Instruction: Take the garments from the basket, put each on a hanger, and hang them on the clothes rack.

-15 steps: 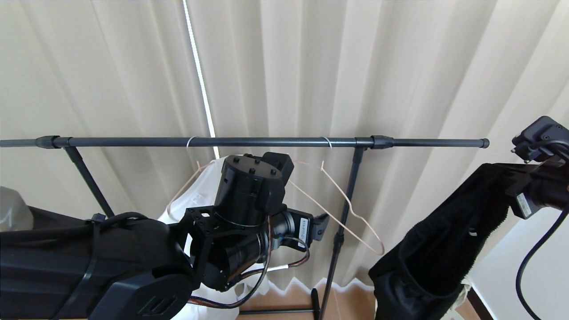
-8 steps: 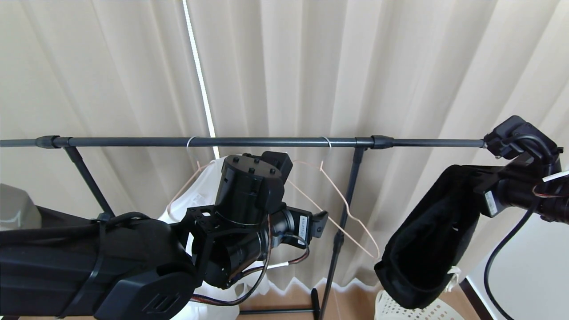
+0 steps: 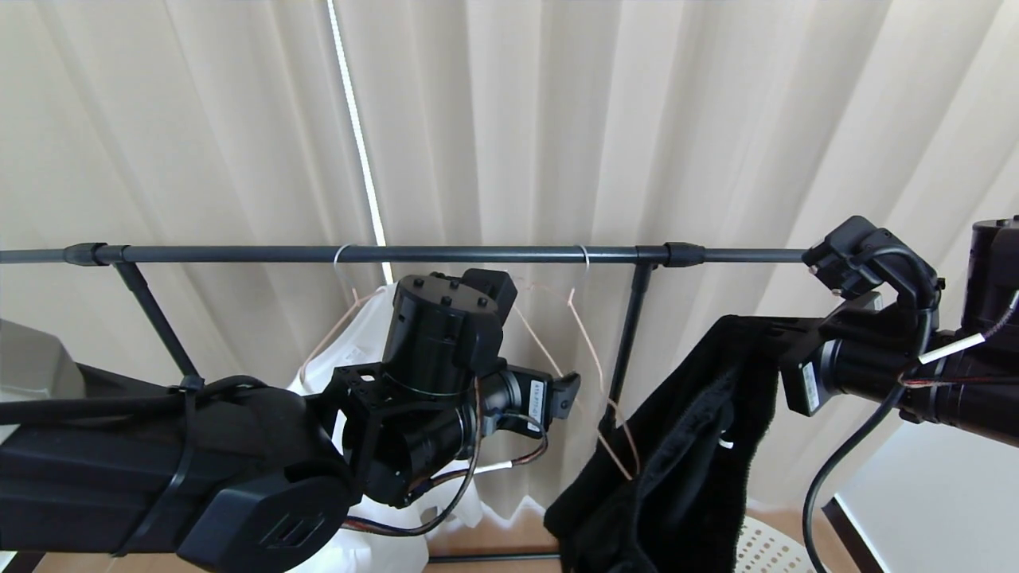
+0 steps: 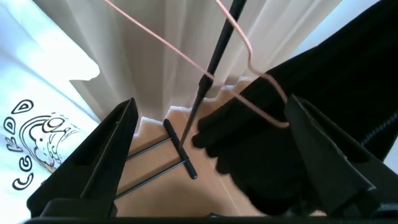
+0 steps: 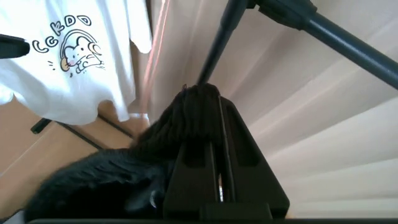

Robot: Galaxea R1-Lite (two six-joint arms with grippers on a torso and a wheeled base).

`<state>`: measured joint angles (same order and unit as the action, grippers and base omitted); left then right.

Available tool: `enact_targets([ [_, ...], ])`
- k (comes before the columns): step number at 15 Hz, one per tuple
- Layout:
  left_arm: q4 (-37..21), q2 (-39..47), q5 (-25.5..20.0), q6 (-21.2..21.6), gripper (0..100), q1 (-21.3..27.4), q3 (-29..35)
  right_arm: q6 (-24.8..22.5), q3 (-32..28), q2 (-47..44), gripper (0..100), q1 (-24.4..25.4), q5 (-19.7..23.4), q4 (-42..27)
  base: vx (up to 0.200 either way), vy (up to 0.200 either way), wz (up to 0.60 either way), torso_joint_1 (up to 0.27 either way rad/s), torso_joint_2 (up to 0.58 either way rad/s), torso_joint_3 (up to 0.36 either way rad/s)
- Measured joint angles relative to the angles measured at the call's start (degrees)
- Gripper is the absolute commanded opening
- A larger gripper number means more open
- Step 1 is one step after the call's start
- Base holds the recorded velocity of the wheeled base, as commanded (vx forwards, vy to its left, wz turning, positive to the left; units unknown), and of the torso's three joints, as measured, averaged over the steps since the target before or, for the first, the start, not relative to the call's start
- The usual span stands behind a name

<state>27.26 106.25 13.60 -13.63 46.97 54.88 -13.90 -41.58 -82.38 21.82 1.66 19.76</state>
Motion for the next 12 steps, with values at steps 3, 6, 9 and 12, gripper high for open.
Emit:
enact_targets([
  [3, 0.0, 0.0, -0.01, -0.05, 100, -0.11, -0.01, 0.02, 0.32, 0.09, 0, 0.2, 0.17, 0.02, 0.0, 0.0, 0.0, 0.0, 0.0, 0.0],
  [6, 0.24, 0.55, 0.07, 0.0, 100, -0.41, 0.02, -0.02, 0.66, 0.61, 0, 0.2, 0.11, -0.04, 0.0, 0.0, 0.0, 0.0, 0.0, 0.0],
  [9, 2.51, 2.46, 1.99, 0.15, 100, -0.52, 0.4, -0.04, 0.57, 0.72, 0, 0.13, -0.02, -0.02, 0.0, 0.0, 0.0, 0.0, 0.0, 0.0],
  [12, 4.33, 6.78, 5.96, 0.3, 100, -0.43, 2.5, -0.06, 0.55, 0.69, 0, 0.15, -0.02, -0.02, 0.0, 0.0, 0.0, 0.0, 0.0, 0.0],
])
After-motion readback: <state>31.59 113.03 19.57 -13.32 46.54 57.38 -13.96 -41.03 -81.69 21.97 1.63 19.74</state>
